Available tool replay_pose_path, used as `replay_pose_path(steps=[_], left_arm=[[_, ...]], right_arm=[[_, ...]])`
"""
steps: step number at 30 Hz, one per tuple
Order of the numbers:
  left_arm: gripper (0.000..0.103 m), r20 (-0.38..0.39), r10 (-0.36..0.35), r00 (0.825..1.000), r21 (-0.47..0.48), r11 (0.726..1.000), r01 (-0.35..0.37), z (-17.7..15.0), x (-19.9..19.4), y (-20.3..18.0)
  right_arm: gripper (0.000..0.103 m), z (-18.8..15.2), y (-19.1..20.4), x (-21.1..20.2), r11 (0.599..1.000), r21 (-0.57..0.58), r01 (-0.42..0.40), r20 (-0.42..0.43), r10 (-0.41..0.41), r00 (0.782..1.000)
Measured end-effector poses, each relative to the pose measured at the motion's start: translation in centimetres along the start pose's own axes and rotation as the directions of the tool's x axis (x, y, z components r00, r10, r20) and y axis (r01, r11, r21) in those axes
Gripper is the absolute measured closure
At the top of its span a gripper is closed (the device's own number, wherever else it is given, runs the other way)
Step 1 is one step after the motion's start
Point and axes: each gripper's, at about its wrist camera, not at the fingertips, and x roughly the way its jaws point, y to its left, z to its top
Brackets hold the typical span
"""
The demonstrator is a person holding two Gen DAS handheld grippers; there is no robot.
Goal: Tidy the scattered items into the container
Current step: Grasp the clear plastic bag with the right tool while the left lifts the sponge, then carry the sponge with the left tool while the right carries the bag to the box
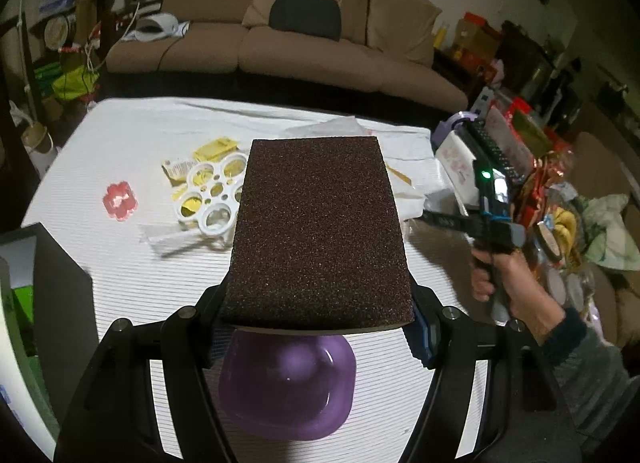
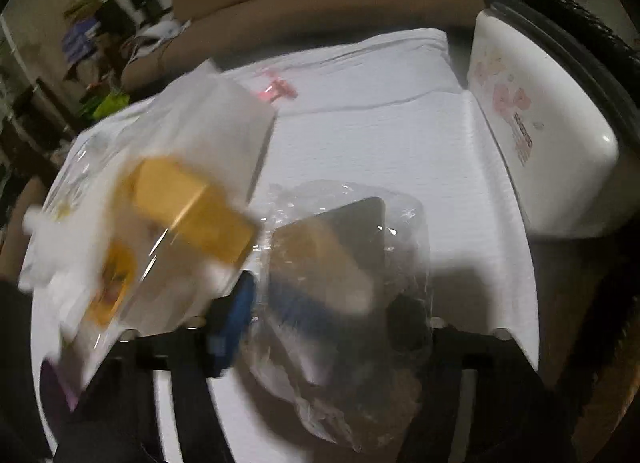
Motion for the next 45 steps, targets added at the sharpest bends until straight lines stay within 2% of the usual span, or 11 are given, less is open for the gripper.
replay_pose_path(steps=[2, 8, 13, 16, 18, 20, 23, 27, 34, 40, 45], left_arm=[[0.037, 0.006, -0.008, 1.0, 0.004, 1.0, 0.008, 0.1, -0.5, -0.5], [0.037, 0.031, -0.028, 0.999, 0.062, 0.998, 0.026, 0.0, -2.1, -3.5], [0.037, 0.043, -0.003, 0.999, 0.098, 0.995, -0.001, -0.8, -3.3, -6.1], [0.037, 0.061, 0.095, 0.994, 0.104, 0.989, -0.101, -1.3, -4.1, -7.9], [0.037, 0.067, 0.087, 0.994, 0.098, 0.991, -0.093, -1.7, -4.4, -9.4], [0.037, 0.064, 0.089, 0.994, 0.106, 0.99, -0.095, -1.9, -4.6, -10.6], [0.037, 0.072, 0.139, 0.988, 0.152, 0.977, -0.148, -2.7, -5.0, -12.4], [0.037, 0.114, 0.237, 0.965, 0.18, 0.95, -0.255, -4.1, -6.9, -13.1], [0.037, 0.147, 0.254, 0.956, 0.091, 0.959, -0.269, -4.0, -10.7, -9.9], [0.037, 0.165, 0.28, 0.946, 0.061, 0.954, -0.293, -4.3, -13.1, -6.9], [0.037, 0.165, 0.315, 0.935, 0.033, 0.945, -0.324, -4.5, -14.7, -3.9]], right_arm=[[0.06, -1.0, 0.5, -2.1, 0.998, -0.054, 0.023, 0.006, -0.023, 1.0], [0.061, -3.8, 0.7, -12.3, 0.994, -0.1, -0.044, 0.124, 0.056, 0.991], [0.063, -6.5, 0.7, -20.6, 0.984, -0.116, -0.137, 0.206, 0.158, 0.966], [0.063, -8.1, 1.5, -23.6, 0.983, -0.152, -0.098, 0.223, 0.131, 0.966], [0.063, -9.3, 1.7, -25.1, 0.984, -0.172, -0.052, 0.228, 0.091, 0.969], [0.063, -10.3, 1.6, -26.0, 0.985, -0.168, -0.045, 0.215, 0.082, 0.973], [0.063, -11.7, 2.0, -27.1, 0.983, -0.185, -0.006, 0.221, 0.048, 0.974], [0.063, -12.9, 2.4, -28.3, 0.984, -0.18, -0.01, 0.221, 0.05, 0.974], [0.063, -12.5, 5.7, -29.5, 0.98, -0.194, -0.039, 0.211, 0.08, 0.974], [0.063, -11.9, 10.2, -30.2, 0.978, -0.195, -0.068, 0.225, 0.112, 0.968], [0.063, -11.2, 16.1, -29.4, 0.962, -0.247, -0.121, 0.211, 0.175, 0.962]])
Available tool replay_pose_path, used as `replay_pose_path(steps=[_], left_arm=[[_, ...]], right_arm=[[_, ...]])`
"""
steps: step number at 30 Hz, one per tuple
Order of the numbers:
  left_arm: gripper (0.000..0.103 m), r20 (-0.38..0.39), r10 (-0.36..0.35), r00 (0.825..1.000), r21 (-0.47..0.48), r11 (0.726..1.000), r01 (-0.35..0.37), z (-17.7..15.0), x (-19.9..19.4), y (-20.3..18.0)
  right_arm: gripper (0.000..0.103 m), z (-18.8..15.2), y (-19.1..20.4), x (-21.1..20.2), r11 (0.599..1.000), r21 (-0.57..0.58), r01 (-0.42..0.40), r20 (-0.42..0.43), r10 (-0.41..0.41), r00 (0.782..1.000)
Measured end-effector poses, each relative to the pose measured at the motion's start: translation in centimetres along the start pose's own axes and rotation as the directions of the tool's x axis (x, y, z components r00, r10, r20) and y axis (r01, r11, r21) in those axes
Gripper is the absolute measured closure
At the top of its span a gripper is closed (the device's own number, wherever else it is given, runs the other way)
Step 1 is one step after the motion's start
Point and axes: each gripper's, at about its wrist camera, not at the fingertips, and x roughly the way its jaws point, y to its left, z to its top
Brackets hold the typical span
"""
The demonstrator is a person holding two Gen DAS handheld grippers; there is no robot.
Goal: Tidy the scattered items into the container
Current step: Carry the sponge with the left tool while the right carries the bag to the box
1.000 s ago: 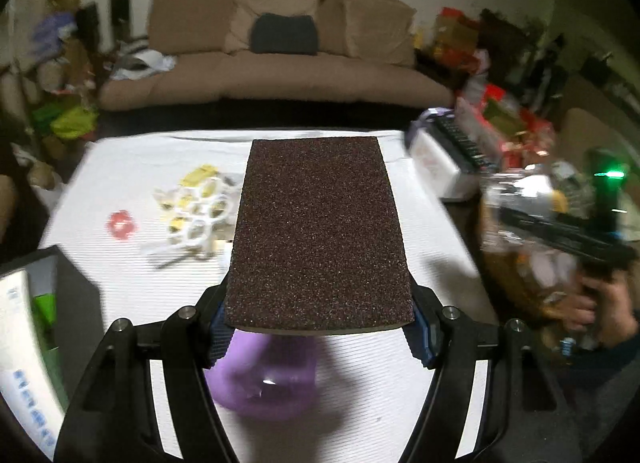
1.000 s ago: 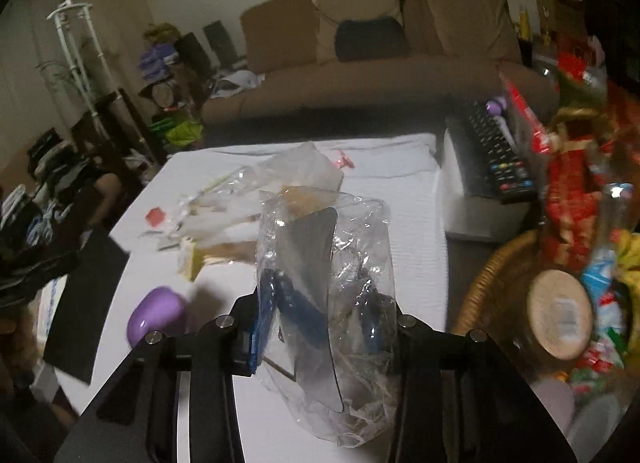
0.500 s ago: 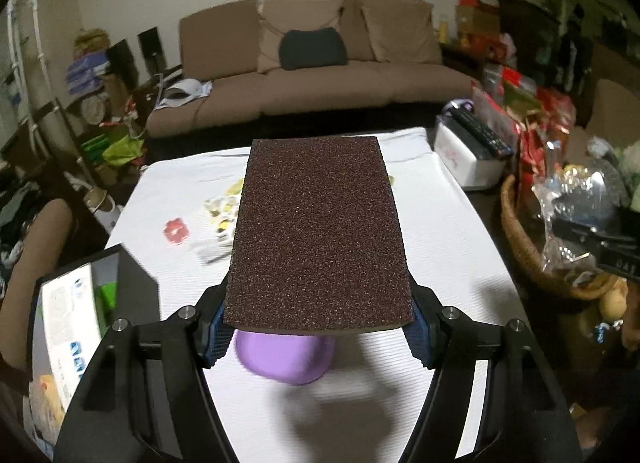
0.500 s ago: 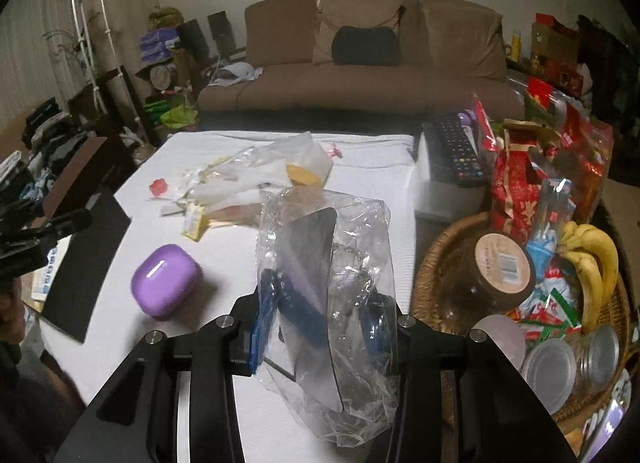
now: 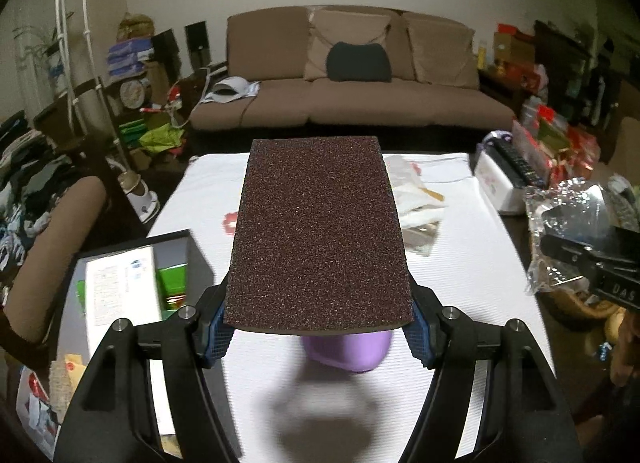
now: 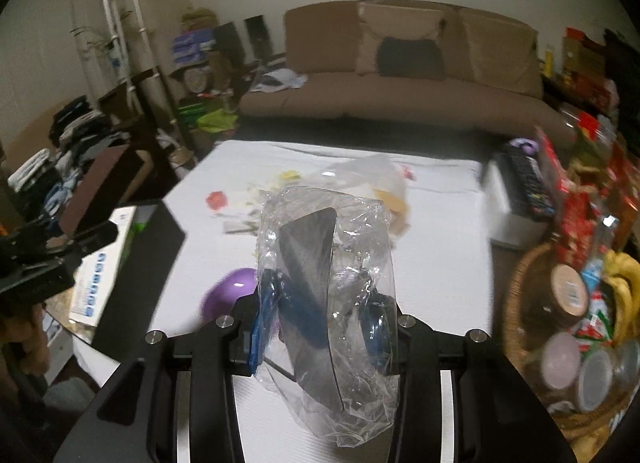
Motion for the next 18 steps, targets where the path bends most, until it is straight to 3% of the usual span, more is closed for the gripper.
replay_pose_path(steps=[4, 9, 13, 18], left_arm=[[0.037, -0.003, 0.04, 0.999, -0.035, 0.999, -0.04, -0.3, -0.2, 4.3], [0.037, -0.025, 0.164, 0.986, -0.093, 0.982, -0.165, -1.5, -0.8, 12.1], [0.037, -0.076, 0.247, 0.966, -0.164, 0.953, -0.256, -3.3, -1.1, 19.3], [0.037, -0.165, 0.281, 0.945, -0.208, 0.927, -0.312, -6.2, -0.7, 26.3]], right_arm=[[0.063, 1.7, 5.2, 1.8, 0.998, -0.042, -0.055, 0.002, 0.055, 0.998], [0.063, 3.4, 12.1, 5.1, 0.987, -0.092, -0.133, -0.009, 0.133, 0.991], [0.063, 3.6, 18.3, 8.8, 0.969, -0.121, -0.216, -0.059, 0.211, 0.976], [0.063, 2.5, 25.1, 13.6, 0.936, -0.149, -0.319, -0.16, 0.296, 0.942]])
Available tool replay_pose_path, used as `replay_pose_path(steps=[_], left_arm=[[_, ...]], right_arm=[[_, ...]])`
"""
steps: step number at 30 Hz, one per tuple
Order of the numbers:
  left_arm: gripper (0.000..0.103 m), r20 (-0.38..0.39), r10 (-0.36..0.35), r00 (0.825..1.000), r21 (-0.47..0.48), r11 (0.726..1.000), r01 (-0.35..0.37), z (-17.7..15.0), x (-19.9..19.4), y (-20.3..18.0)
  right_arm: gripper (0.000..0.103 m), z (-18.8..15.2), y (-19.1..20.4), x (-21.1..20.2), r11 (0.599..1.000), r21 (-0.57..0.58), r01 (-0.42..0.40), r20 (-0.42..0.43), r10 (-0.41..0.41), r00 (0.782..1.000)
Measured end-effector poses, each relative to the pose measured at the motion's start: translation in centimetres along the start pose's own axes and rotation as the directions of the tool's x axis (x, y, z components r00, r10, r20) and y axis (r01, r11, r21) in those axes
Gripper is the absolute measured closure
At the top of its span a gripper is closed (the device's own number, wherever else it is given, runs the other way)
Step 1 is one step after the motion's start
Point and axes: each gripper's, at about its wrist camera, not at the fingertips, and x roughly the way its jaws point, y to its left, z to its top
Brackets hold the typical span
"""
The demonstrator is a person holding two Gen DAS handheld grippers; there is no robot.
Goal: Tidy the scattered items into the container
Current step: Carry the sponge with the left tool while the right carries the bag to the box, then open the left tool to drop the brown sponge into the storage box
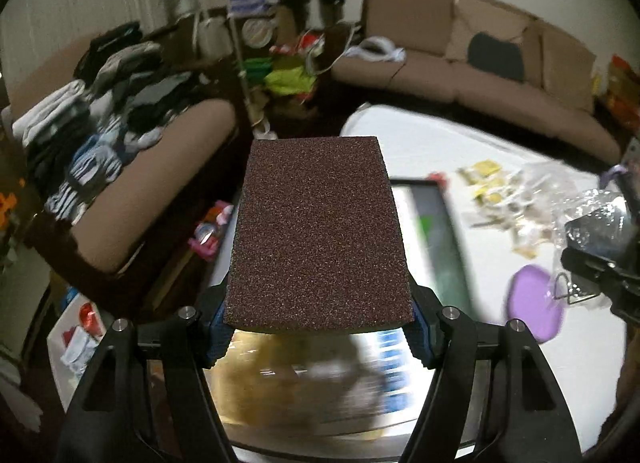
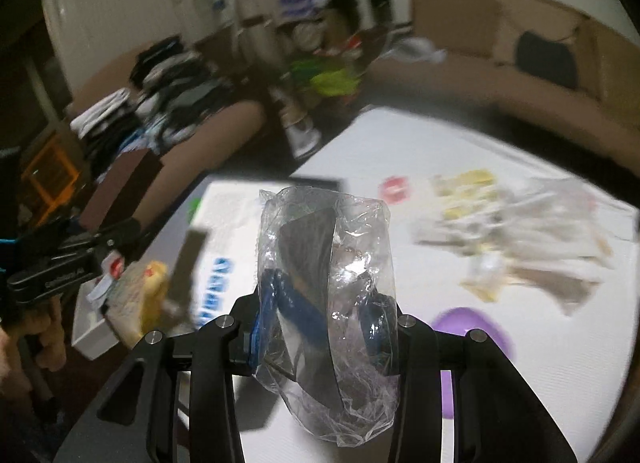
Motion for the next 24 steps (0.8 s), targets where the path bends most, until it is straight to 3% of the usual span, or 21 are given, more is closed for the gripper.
replay_pose_path(steps=[2, 4, 9, 14, 15, 18, 19, 20, 21, 22, 24], left_arm=[[0.037, -0.028, 0.009, 1.0, 0.001, 1.0, -0.009, -0.5, 1.0, 1.5], [0.037, -0.043, 0.02, 0.999, -0.003, 1.0, -0.021, -0.8, 1.9, 2.5], [0.037, -0.088, 0.021, 0.996, -0.066, 0.997, -0.027, -2.1, 3.9, 4.7], [0.037, -0.155, 0.011, 0.988, -0.04, 0.999, -0.017, -3.0, 7.1, 4.7], [0.037, -0.161, 0.011, 0.987, -0.038, 0.999, -0.017, -2.8, 7.6, 4.6], [0.035, -0.16, 0.019, 0.987, -0.075, 0.997, -0.032, -1.6, 8.5, 4.9], [0.033, -0.173, 0.014, 0.985, -0.097, 0.995, -0.031, -1.2, 8.7, 5.2], [0.02, -0.184, 0.006, 0.983, -0.123, 0.992, -0.029, -0.9, 8.5, 5.6], [0.005, -0.184, 0.009, 0.983, -0.132, 0.991, -0.033, -0.8, 8.3, 5.8], [0.0, -0.171, 0.02, 0.985, -0.135, 0.99, -0.043, -0.6, 7.7, 6.0], [0.0, -0.139, 0.025, 0.99, -0.12, 0.992, -0.042, -0.8, 6.2, 6.0]], right_arm=[[0.063, 0.1, 2.2, 2.6, 0.996, -0.018, -0.088, -0.035, 0.088, 0.996], [0.063, 0.1, 4.0, 4.6, 0.976, -0.037, -0.214, -0.058, 0.212, 0.976], [0.063, -0.7, 6.3, 8.8, 0.97, -0.076, -0.233, -0.156, 0.219, 0.963], [0.062, -2.0, 6.3, 12.3, 0.97, -0.066, -0.234, -0.225, 0.214, 0.951], [0.062, -1.9, 6.1, 12.9, 0.971, -0.056, -0.233, -0.221, 0.215, 0.951], [0.058, -0.4, 4.7, 13.4, 0.964, -0.009, -0.264, -0.095, 0.262, 0.96], [0.046, -0.1, 4.6, 13.4, 0.966, -0.007, -0.259, -0.086, 0.257, 0.963], [0.019, 0.4, 4.5, 13.3, 0.971, -0.011, -0.24, -0.096, 0.238, 0.966], [0.008, 0.7, 4.5, 13.3, 0.973, -0.02, -0.231, -0.121, 0.227, 0.966], [0.0, 0.9, 4.6, 13.0, 0.969, -0.047, -0.242, -0.139, 0.233, 0.962], [0.0, 0.7, 4.8, 11.9, 0.963, -0.106, -0.249, -0.158, 0.231, 0.96]])
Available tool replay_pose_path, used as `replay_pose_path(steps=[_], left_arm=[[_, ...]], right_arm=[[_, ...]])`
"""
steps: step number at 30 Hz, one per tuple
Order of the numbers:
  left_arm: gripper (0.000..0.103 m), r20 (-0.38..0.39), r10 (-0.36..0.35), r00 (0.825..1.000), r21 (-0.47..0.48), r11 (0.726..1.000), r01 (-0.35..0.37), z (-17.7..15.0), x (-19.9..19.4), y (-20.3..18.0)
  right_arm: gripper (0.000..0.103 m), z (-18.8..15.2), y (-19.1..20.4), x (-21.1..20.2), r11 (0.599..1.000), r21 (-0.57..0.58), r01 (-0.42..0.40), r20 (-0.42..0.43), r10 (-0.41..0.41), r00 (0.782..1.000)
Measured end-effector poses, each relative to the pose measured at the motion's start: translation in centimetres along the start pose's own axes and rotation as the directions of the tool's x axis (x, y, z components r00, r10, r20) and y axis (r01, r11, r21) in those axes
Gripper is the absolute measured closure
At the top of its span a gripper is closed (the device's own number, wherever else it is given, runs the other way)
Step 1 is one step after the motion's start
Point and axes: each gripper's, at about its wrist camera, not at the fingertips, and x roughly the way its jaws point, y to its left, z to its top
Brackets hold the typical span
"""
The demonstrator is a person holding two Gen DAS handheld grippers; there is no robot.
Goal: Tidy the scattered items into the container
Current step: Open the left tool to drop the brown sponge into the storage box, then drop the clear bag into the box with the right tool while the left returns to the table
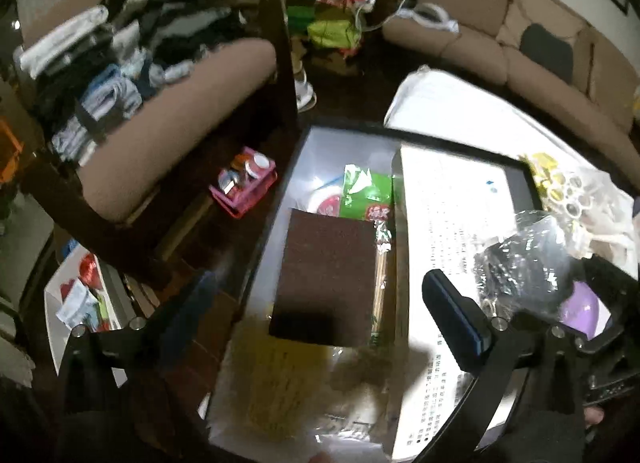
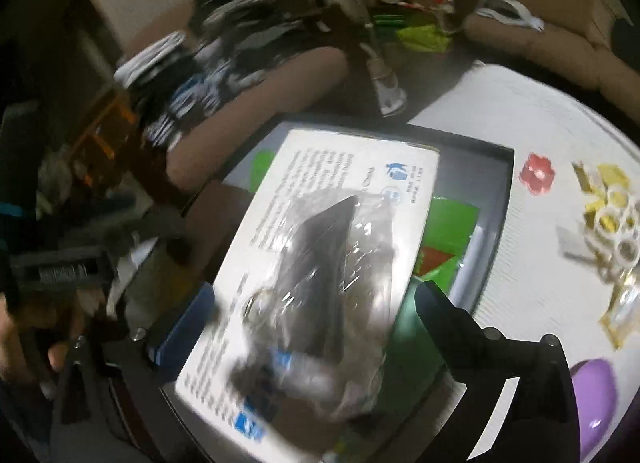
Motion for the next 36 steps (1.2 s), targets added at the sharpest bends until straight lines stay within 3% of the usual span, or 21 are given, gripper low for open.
replay_pose_path(steps=[4, 6, 8, 10, 11, 12, 15, 17, 19, 20, 23, 26, 28, 29, 31, 32, 33, 36], left_arm=[[0.0, -0.006, -0.026, 1.0, 0.031, 0.999, 0.026, -2.3, -2.6, -0.4], [0.005, -0.027, -0.067, 0.997, 0.104, 0.992, 0.07, -4.6, -3.6, -2.1], [0.011, -0.103, -0.096, 0.99, 0.224, 0.968, 0.117, -7.2, -3.6, -5.1], [0.012, -0.152, -0.126, 0.98, 0.271, 0.949, 0.164, -8.6, -2.7, -7.1], [0.016, -0.169, -0.122, 0.978, 0.274, 0.947, 0.166, -8.7, -2.1, -7.7], [0.028, -0.183, -0.109, 0.977, 0.265, 0.952, 0.156, -8.7, -1.5, -8.2], [0.051, -0.23, -0.124, 0.965, 0.222, 0.959, 0.176, -8.2, 0.3, -8.9], [0.049, -0.252, -0.117, 0.961, 0.213, 0.962, 0.173, -8.2, 1.0, -9.6], [0.047, -0.238, -0.096, 0.967, 0.205, 0.968, 0.146, -7.8, 1.6, -10.0], [0.04, -0.235, -0.114, 0.965, 0.181, 0.971, 0.159, -7.3, 2.2, -10.2], [0.033, -0.249, -0.112, 0.962, 0.159, 0.975, 0.155, -6.2, 4.4, -11.1], [0.035, -0.224, -0.089, 0.971, 0.135, 0.983, 0.121, -3.9, 5.3, -11.9], [0.037, -0.181, -0.019, 0.983, 0.132, 0.99, 0.044, -2.2, 3.5, -12.3], [0.033, -0.127, 0.005, 0.992, 0.118, 0.993, 0.01, -1.4, 1.3, -12.2], [0.008, -0.031, 0.016, 0.999, 0.078, 0.997, -0.013, -0.7, -2.7, -12.3], [0.001, 0.033, -0.006, 0.999, 0.062, 0.998, 0.004, -0.7, -5.2, -13.0], [0.0, 0.064, -0.037, 0.997, 0.071, 0.997, 0.032, -0.9, -6.9, -13.8], [0.0, 0.095, -0.145, 0.985, 0.156, 0.979, 0.129, -2.1, -9.7, -18.4]], right_arm=[[0.0, -2.4, 0.4, -4.5, 0.998, -0.061, 0.013, 0.042, -0.011, 0.999], [0.0, -3.8, 0.2, -6.4, 0.998, -0.061, 0.028, 0.053, -0.024, 0.998], [0.0, -5.2, -0.3, -7.8, 0.998, -0.053, 0.033, 0.041, -0.031, 0.999], [0.0, -6.8, -1.0, -9.2, 0.998, -0.035, 0.049, 0.021, -0.049, 0.999], [0.0, -7.4, -1.3, -9.8, 0.997, -0.03, 0.067, 0.019, -0.067, 0.998], [0.0, -8.1, -1.6, -10.4, 0.996, -0.029, 0.083, 0.018, -0.082, 0.996], [0.0, -10.5, -2.9, -12.9, 0.992, -0.018, 0.127, 0.001, -0.127, 0.992], [0.0, -12.1, -4.1, -14.6, 0.987, -0.011, 0.163, -0.008, -0.163, 0.987], [0.0, -13.9, -5.8, -16.6, 0.981, 0.011, 0.192, 0.001, -0.192, 0.981], [0.0, -14.6, -6.5, -17.3, 0.981, 0.027, 0.194, 0.009, -0.194, 0.981], [0.0, -16.8, -9.9, -19.4, 0.977, 0.116, 0.18, 0.043, -0.186, 0.982], [0.0, -18.1, -13.0, -21.1, 0.961, 0.215, 0.176, 0.077, -0.196, 0.978], [0.0, -18.9, -14.6, -22.4, 0.95, 0.257, 0.175, 0.106, -0.208, 0.972], [0.0, -19.2, -15.1, -23.0, 0.947, 0.268, 0.176, 0.115, -0.213, 0.97], [0.0, -20.1, -16.9, -24.4, 0.934, 0.3, 0.193, 0.138, -0.243, 0.96], [0.0, -20.5, -17.6, -24.9, 0.927, 0.315, 0.203, 0.138, -0.257, 0.957], [0.0, -20.9, -18.6, -25.3, 0.917, 0.335, 0.215, 0.134, -0.273, 0.953], [0.0, -22.2, -21.6, -26.4, 0.881, 0.41, 0.236, 0.124, -0.31, 0.943]])
